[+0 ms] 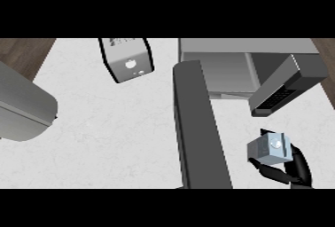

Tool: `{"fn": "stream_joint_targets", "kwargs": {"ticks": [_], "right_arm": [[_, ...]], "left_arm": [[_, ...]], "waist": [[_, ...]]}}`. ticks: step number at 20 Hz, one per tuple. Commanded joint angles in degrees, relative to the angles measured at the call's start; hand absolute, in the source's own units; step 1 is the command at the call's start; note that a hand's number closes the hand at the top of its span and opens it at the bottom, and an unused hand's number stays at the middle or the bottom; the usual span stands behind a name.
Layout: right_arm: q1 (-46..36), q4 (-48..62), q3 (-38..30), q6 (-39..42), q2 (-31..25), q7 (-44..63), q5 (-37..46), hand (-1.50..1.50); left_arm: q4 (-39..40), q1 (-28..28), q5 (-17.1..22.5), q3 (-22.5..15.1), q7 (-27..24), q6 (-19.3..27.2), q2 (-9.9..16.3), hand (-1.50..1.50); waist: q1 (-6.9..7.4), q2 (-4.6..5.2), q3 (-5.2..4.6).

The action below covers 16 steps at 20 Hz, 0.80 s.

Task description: Pick up the milk, place it into the microwave and close the microwave

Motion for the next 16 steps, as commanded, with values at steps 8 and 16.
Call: {"fn": "stream_joint_targets", "kwargs": {"ticks": [8,16], "right_arm": [[-6.92,9.31,-0.71,-3.06,-0.81,-11.46,1.12,1.50],[-19.85,22.72,-3.21,-2.05,-2.04,-11.90,1.19,1.50]], "left_arm": [[-3.50,-0.59,-1.66,-3.42,1.83,4.00,-0.37,-1.50],[-4.44,1.32,3.95,0.11,2.98,-0.43,1.07,-1.50]], "waist": [[-0.10,0.09,0.04],[1.12,0.45,0.17]]}}
